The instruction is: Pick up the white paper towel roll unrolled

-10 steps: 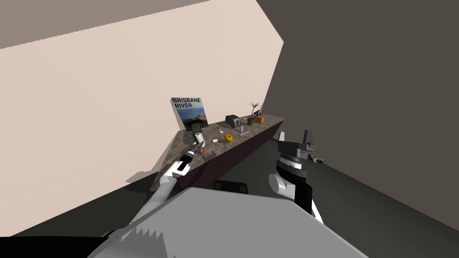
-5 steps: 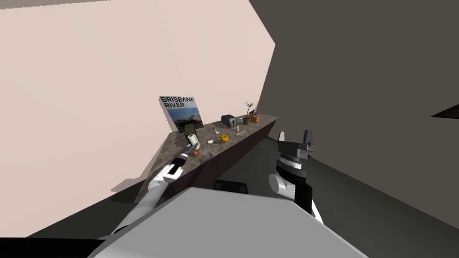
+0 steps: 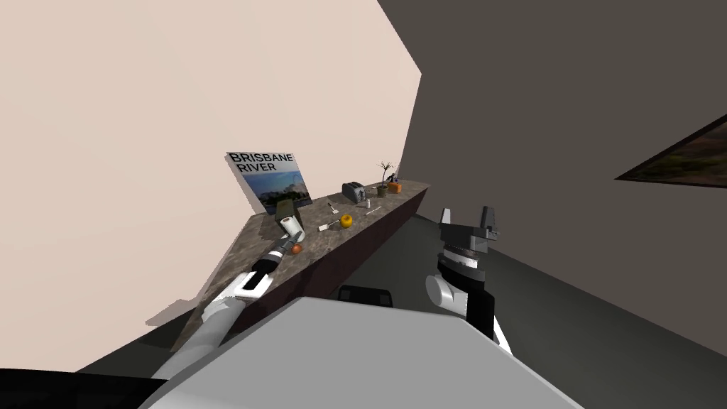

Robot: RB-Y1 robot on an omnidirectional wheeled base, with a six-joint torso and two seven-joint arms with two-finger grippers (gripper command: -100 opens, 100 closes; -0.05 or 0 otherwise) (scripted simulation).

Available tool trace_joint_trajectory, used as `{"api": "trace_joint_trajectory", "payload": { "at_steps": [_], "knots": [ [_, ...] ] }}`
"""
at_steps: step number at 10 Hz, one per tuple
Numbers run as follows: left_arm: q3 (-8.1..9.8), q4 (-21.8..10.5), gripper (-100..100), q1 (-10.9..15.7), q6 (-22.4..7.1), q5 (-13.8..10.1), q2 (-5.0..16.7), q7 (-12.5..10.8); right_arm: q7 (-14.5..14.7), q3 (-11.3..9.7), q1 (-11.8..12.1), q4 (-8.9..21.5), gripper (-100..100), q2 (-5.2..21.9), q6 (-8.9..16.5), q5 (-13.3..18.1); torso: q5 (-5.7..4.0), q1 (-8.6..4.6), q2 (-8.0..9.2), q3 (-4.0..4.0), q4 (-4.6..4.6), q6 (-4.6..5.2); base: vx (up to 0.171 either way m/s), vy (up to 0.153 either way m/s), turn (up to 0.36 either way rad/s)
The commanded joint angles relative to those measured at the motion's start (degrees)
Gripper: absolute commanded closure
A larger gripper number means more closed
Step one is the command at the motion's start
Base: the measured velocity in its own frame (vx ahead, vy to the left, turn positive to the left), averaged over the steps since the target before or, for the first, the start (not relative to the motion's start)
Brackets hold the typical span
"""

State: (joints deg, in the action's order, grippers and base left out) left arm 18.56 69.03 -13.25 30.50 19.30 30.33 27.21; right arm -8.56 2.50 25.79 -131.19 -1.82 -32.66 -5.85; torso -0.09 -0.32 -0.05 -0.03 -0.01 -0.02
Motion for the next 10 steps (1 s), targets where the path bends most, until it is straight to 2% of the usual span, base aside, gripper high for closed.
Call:
{"api": "trace_joint_trajectory", "payload": {
  "at_steps": [1,2,3,4,6,7,8,10],
  "knots": [
    [2.17,-2.9,-100,-1.6,2.9,-2.7,2.1,0.1,0.0,0.0,0.0,0.0,0,0.0,0.0,0.0,0.00,0.00,0.00,0.00,0.00,0.00,0.049,-0.118,-0.237],
    [2.17,-3.4,-100,-1.6,3.5,-2.7,2.1,0.1,0.0,0.0,0.0,0.0,0,0.0,0.0,0.0,-0.01,-0.11,-0.02,-0.01,-0.01,0.00,0.031,-0.083,-0.060],
    [3.54,-4.8,-100,-2.6,5.4,-4.3,3.6,0.2,0.0,0.0,0.0,0.0,0,0.0,0.0,0.0,-0.01,-0.01,0.01,0.00,0.00,-0.02,0.029,-0.070,-0.154],
    [3.54,-5.4,-100,-2.6,5.4,-4.3,3.6,0.2,0.0,0.0,0.0,0.0,0,0.0,0.0,0.0,0.00,0.04,0.03,0.02,0.01,0.00,0.030,-0.044,-0.083],
    [6.27,-8.7,-100,-4.7,8.7,-7.7,6.5,0.2,0.0,0.0,0.0,0.0,0,0.0,0.0,0.0,0.03,0.10,0.02,0.01,0.01,0.01,0.037,-0.074,-0.223],
    [5.36,-8.6,-100,-3.6,7.8,-6.6,5.7,0.4,0.0,0.0,0.0,0.0,0,0.0,0.0,0.0,0.00,0.01,0.02,0.01,0.00,0.01,0.014,-0.038,-0.040],
    [5.52,-9.0,100,-3.6,8.3,-6.8,5.9,0.4,0.0,0.0,0.0,0.0,0,0.0,0.0,0.0,0.03,0.13,0.08,0.04,0.01,-0.03,0.003,-0.003,0.024],
    [5.53,-9.0,100,-3.7,8.2,-6.8,5.9,0.5,0.0,0.0,0.0,0.0,0,0.0,0.0,0.0,0.10,0.27,0.15,0.09,0.05,0.00,0.000,-0.001,-0.005]
  ]
}}
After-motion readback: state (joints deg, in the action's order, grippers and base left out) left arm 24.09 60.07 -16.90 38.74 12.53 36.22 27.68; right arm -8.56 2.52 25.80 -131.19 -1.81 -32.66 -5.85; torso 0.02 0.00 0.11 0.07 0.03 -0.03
